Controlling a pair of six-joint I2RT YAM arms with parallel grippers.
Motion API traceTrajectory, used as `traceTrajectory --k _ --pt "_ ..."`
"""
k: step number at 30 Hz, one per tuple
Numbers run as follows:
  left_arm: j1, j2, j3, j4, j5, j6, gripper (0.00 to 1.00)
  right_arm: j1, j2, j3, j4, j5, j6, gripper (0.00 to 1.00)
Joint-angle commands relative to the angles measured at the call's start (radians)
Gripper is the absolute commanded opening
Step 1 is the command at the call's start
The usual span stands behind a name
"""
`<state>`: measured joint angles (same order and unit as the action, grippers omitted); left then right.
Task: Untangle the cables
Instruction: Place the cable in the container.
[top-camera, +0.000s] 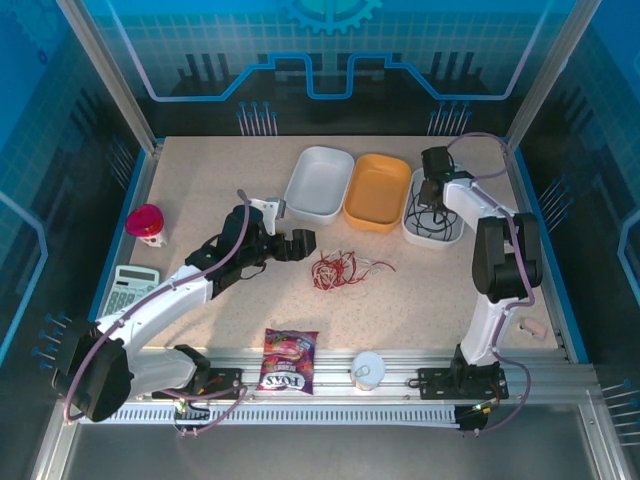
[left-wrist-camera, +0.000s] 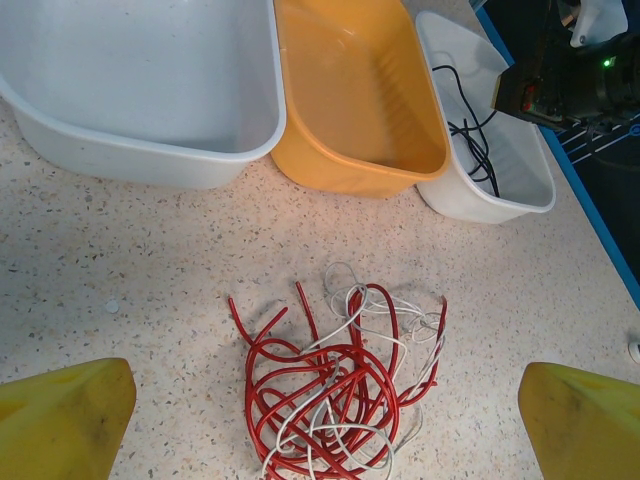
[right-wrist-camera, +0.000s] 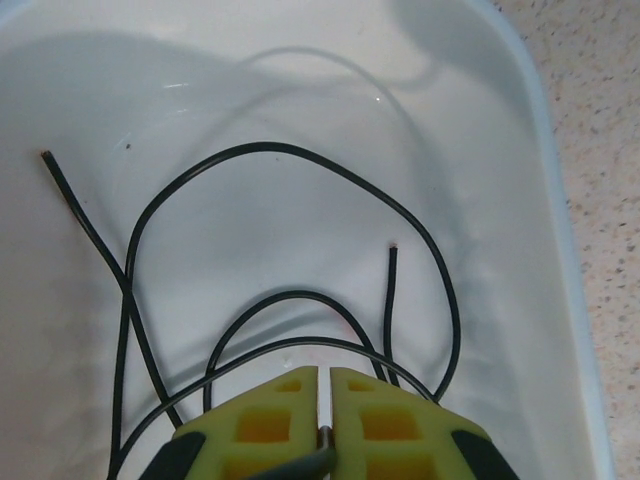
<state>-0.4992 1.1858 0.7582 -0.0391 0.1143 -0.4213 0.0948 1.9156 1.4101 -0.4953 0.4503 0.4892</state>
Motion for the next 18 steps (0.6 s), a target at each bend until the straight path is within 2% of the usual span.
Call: traceTrajectory --k 1,3,8,18 --pt "0.007 0.004 0.001 0.016 0.023 -0.02 0.99 -0.031 0.039 0.048 -0.054 -0.111 0.046 0.01" --pt "0.007 0.005 0.003 0.016 0.025 -0.02 0.99 -0.034 0.053 0.067 -0.076 -0.114 0.048 0.05" --pt "0.007 0.006 0.001 0.015 0.022 -0.021 0.99 -0.037 0.048 0.082 -0.114 -0.116 0.07 0.25" --pt "0.008 0.004 -0.004 0.018 0.025 -0.023 0.99 -0.051 -0.066 0.047 -0.136 -0.114 0.101 0.46"
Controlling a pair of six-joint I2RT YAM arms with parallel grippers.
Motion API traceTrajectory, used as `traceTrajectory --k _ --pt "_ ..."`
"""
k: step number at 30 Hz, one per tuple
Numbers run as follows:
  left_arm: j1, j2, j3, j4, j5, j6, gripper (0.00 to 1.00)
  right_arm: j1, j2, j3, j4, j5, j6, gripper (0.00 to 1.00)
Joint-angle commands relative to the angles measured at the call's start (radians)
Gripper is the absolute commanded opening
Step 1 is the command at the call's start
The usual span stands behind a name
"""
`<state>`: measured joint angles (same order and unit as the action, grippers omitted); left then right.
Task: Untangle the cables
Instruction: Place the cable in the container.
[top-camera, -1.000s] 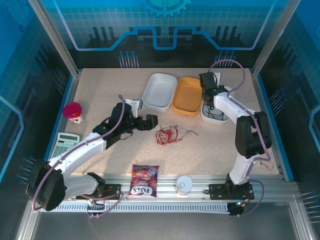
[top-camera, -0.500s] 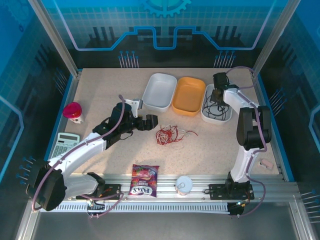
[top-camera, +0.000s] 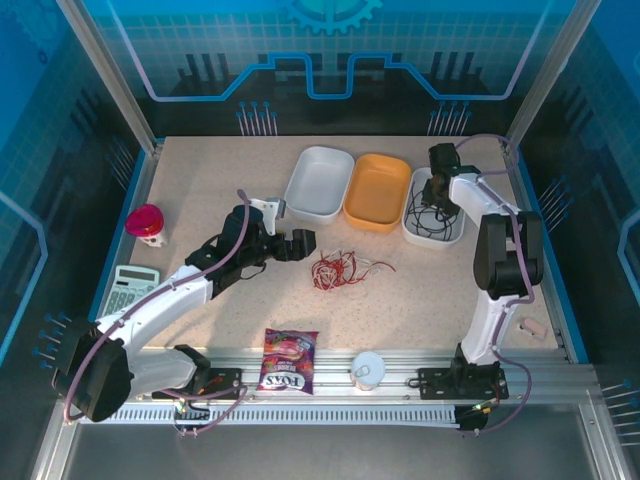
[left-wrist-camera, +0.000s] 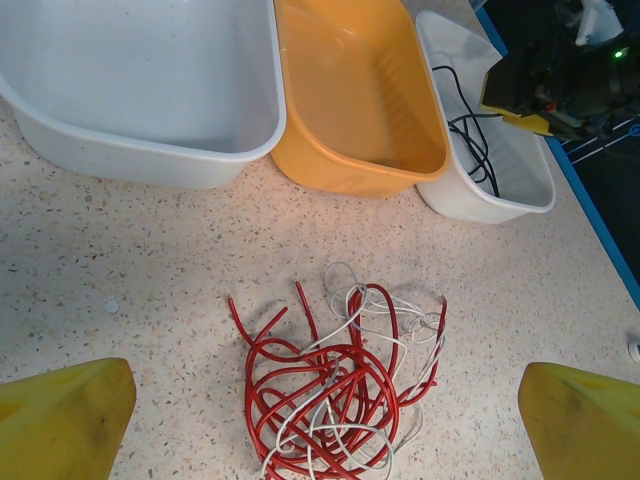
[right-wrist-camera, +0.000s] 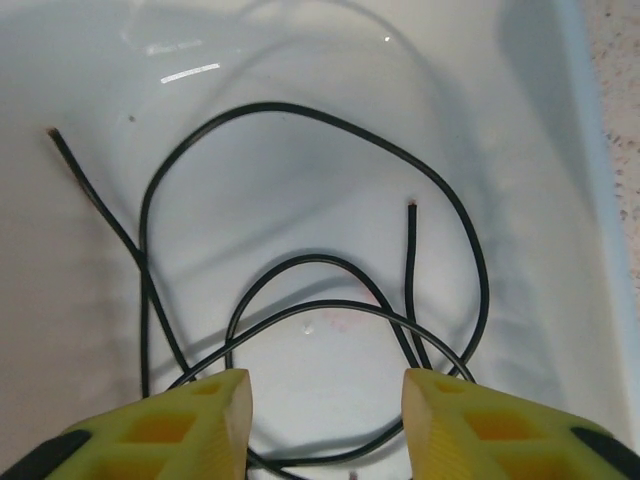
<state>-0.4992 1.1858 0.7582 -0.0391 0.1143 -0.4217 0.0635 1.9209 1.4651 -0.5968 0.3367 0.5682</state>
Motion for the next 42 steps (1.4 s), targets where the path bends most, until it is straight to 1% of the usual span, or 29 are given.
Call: traceTrajectory --k 1,4,9,11,13,15,20,24,25,28,32,34,37,40,42 --pt "0.007 0.004 -0.006 0.019 0.027 -0.024 0.99 -0.022 -0.083 -0.011 -0.039 0.005 0.025 0.47" --pt "0.007 0.003 -0.007 0.022 0.027 -0.023 0.99 -0.027 -0.115 -0.025 -0.05 0.022 0.03 0.47" --pt "0.007 0.001 -0.007 0.025 0.027 -0.025 0.99 -0.04 -0.122 -0.04 -0.052 0.022 0.024 0.42" --pt "0.008 0.002 -0.008 0.027 0.025 -0.025 0.99 -0.047 -0.11 -0.035 -0.065 0.019 0.025 0.36" --pt "0.006 0.004 -0.01 0.029 0.025 -0.027 0.99 -0.049 -0.104 -0.039 -0.069 0.014 0.027 0.28" --pt "0.008 0.005 -0.01 0.029 0.027 -0.028 0.99 -0.048 -0.106 -0.05 -0.066 0.005 0.029 0.23" --pt "0.007 0.006 -0.011 0.032 0.028 -0.029 0.99 -0.048 -0.123 -0.102 -0.049 -0.054 0.056 0.21" --pt "0.007 0.014 -0.011 0.039 0.031 -0.032 0.99 -0.048 -0.106 -0.138 -0.027 -0.146 0.071 0.11" --pt "0.008 0.016 -0.008 0.039 0.033 -0.032 0.99 -0.046 -0.1 -0.145 -0.033 -0.16 0.079 0.1" --pt "0.007 0.019 -0.008 0.039 0.038 -0.032 0.99 -0.044 -0.092 -0.18 -0.011 -0.221 0.098 0.11" --pt "0.007 0.018 -0.009 0.038 0.039 -0.028 0.99 -0.047 -0.056 -0.168 -0.008 -0.251 0.096 0.13" --pt "0.008 0.02 -0.01 0.036 0.038 -0.026 0.99 -0.048 -0.027 -0.134 -0.03 -0.238 0.082 0.15" --pt "0.008 0.022 -0.016 0.044 0.038 -0.029 0.99 -0.048 0.024 -0.06 -0.084 -0.177 0.055 0.18" --pt "0.008 0.028 -0.018 0.045 0.038 -0.032 0.99 -0.047 0.056 0.013 -0.139 -0.141 0.029 0.23" --pt "0.008 0.031 -0.017 0.044 0.038 -0.033 0.99 -0.048 0.053 0.043 -0.158 -0.129 0.015 0.31"
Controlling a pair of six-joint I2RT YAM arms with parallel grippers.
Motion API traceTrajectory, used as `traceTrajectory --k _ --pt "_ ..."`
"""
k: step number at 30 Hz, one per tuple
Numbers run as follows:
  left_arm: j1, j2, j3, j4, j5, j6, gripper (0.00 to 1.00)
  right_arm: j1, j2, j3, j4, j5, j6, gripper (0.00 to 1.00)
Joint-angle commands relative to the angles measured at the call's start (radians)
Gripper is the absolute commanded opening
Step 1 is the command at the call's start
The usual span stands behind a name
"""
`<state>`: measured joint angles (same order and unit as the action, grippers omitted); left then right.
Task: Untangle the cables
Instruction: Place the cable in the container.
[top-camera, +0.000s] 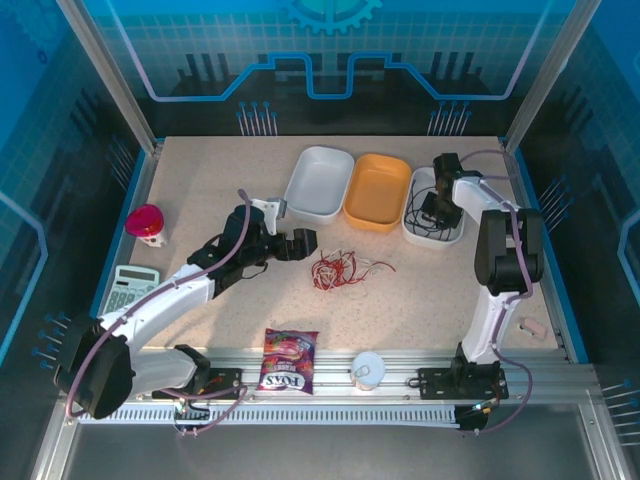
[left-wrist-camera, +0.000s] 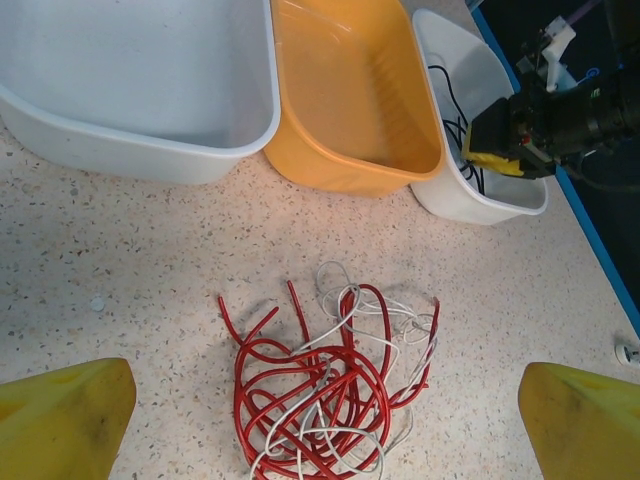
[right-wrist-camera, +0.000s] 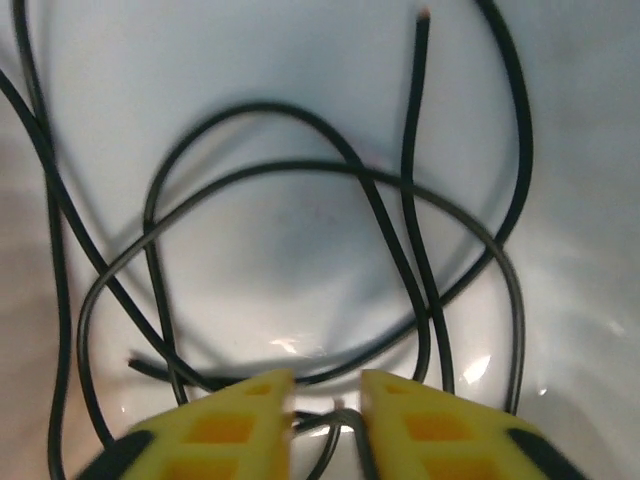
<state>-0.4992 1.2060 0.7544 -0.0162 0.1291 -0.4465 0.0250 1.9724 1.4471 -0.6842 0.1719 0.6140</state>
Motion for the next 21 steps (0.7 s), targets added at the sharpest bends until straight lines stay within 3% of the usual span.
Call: traceTrajectory --k 1,5,14,21 --pt "0.008 0.01 -0.013 0.021 0.023 -0.009 0.99 -0.008 -0.008 0.065 -0.075 0.037 -0.033 0.35" --pt "0.007 0.01 -0.014 0.02 0.016 -0.01 0.99 -0.004 -0.072 0.059 -0.072 0.054 -0.039 0.47" --pt "0.008 0.011 -0.011 0.022 0.019 -0.009 0.99 -0.004 -0.137 0.065 -0.115 0.149 -0.068 0.59" --pt "0.007 0.005 -0.017 0.02 0.017 -0.009 0.99 -0.005 -0.212 0.099 -0.112 0.115 -0.119 0.86"
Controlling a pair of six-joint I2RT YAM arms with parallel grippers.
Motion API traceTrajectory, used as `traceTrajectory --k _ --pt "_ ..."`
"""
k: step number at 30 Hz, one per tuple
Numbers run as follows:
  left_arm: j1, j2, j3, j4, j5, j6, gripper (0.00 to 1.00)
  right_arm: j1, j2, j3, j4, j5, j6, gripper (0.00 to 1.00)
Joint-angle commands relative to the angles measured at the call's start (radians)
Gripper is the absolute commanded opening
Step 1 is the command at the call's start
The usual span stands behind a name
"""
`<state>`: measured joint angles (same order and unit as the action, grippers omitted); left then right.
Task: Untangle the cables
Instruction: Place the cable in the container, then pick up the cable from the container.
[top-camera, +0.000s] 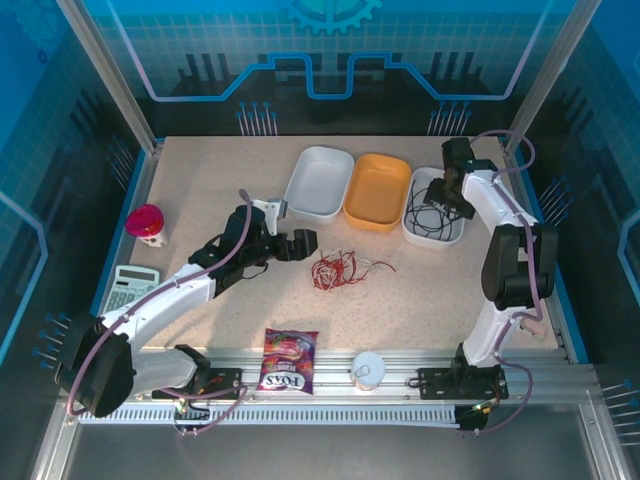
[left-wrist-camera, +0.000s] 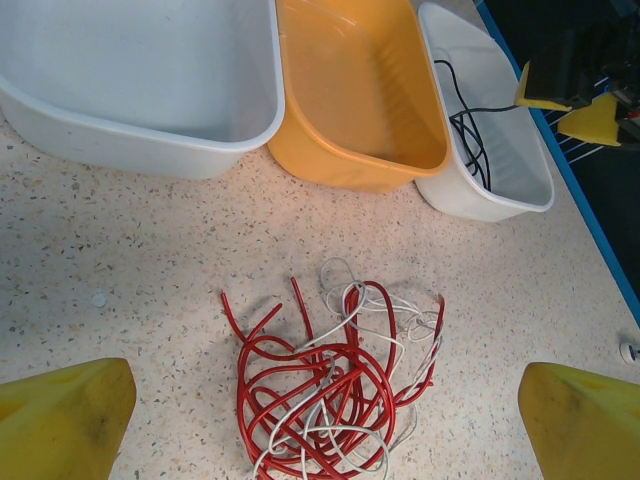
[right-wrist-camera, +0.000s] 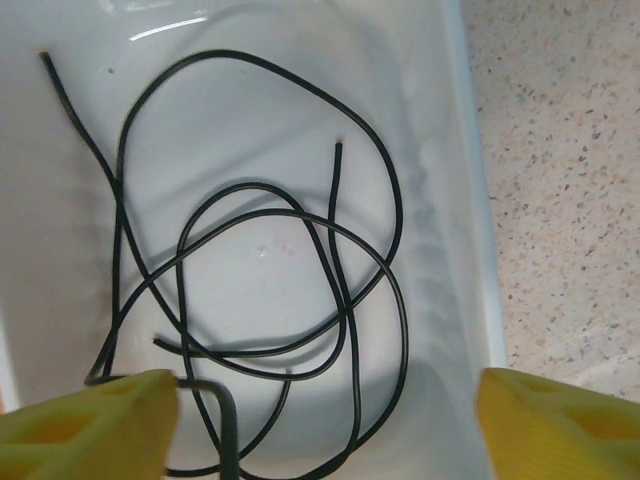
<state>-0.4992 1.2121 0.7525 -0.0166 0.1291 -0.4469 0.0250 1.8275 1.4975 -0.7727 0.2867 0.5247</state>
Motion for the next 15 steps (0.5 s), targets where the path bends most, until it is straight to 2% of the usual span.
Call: traceTrajectory --k 1,2,3,9,15 --pt "0.008 -0.002 -0.015 0.021 0.017 -0.009 0.99 -0.005 -0.077 0.056 -0.023 -0.005 -0.036 0.9" --pt "0.007 -0.002 -0.015 0.022 0.017 -0.009 0.99 -0.005 -0.087 0.066 -0.023 -0.011 -0.04 0.99" --pt "0.006 -0.002 -0.015 0.023 0.017 -0.009 0.99 -0.006 -0.096 0.075 -0.025 -0.019 -0.043 1.0" --pt "0.007 0.0 -0.015 0.023 0.018 -0.009 0.99 -0.015 -0.136 0.122 -0.048 -0.074 -0.049 1.0" --pt "0.008 0.001 -0.018 0.027 0.019 -0.011 0.99 -0.016 -0.142 0.128 -0.057 -0.051 -0.051 1.0"
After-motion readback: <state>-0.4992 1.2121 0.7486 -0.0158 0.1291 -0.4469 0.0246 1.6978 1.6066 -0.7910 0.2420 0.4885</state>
